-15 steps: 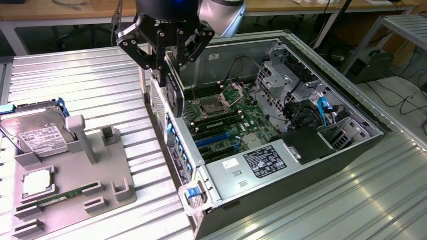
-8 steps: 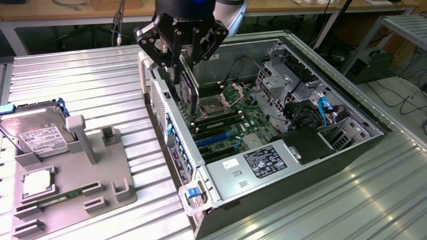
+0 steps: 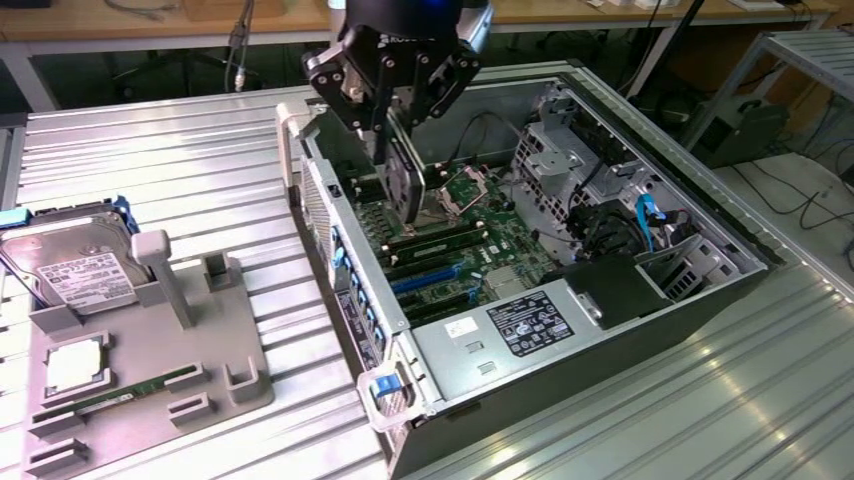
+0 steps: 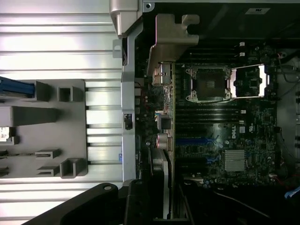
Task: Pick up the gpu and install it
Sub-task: 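Pick up the gpu and move the gpu toward the slot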
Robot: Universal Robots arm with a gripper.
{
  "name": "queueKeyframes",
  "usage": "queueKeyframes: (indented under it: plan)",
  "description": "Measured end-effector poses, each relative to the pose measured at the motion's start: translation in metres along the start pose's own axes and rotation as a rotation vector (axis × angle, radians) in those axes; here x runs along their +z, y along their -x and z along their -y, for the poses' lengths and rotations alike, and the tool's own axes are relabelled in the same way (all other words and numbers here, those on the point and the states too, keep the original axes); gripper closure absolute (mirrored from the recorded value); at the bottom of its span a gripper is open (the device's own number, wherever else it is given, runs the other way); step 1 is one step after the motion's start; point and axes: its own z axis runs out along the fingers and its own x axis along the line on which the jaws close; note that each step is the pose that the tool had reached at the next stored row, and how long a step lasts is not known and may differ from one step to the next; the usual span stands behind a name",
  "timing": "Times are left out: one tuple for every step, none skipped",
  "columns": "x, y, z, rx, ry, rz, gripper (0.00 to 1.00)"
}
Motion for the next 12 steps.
queueKeyframes:
  plan:
    - [0.0001,0.003,0.0000,0.000,0.0000,0.0000,0.72]
    - [0.0002,0.008,-0.0001,0.002,-0.0001,0.0000,0.72]
    - [0.0003,0.012,-0.0002,0.002,-0.0001,0.0000,0.72]
    - [0.0004,0.015,-0.0002,0.003,-0.0001,0.0001,0.72]
    - [0.0005,0.018,-0.0002,0.003,-0.0001,0.0001,0.72]
    - [0.0006,0.021,-0.0003,0.004,-0.0001,0.0002,0.72]
    - [0.0006,0.024,-0.0003,0.005,-0.0002,0.0002,0.72]
    - [0.0007,0.027,-0.0004,0.006,-0.0002,0.0002,0.72]
    - [0.0008,0.030,-0.0004,0.006,-0.0001,0.0003,0.72]
    - [0.0009,0.033,-0.0004,0.007,-0.0002,0.0003,0.72]
    - [0.0010,0.036,-0.0005,0.007,-0.0001,0.0003,0.72]
    - [0.0010,0.039,-0.0005,0.008,-0.0002,0.0004,0.72]
